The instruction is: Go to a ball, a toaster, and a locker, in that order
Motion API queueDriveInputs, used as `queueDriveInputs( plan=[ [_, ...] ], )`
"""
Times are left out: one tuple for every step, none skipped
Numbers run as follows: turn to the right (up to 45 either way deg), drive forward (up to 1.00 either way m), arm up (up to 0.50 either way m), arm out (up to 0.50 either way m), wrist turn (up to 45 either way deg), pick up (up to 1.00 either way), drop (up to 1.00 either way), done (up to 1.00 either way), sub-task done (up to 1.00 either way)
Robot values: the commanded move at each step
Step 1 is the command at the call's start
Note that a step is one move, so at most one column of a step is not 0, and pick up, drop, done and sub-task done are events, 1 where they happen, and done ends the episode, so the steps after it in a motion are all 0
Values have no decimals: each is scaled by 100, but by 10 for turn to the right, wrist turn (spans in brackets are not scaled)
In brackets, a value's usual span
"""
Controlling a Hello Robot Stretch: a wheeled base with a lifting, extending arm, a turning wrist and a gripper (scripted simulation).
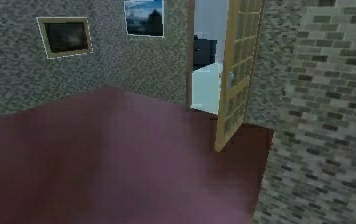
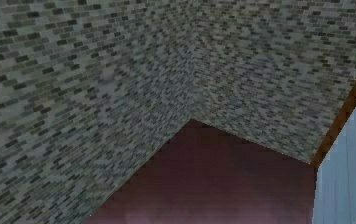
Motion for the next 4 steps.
queueDriveInputs(
  plan=[
    [30, 0, 0, 0, 0, 0, 0, 0, 0],
    [-120, 0, 0, 0, 0, 0, 0, 0, 0],
    [0, 90, 0, 0, 0, 0, 0, 0, 0],
    [150, 0, 0, 0, 0, 0, 0, 0, 0]
  ],
)
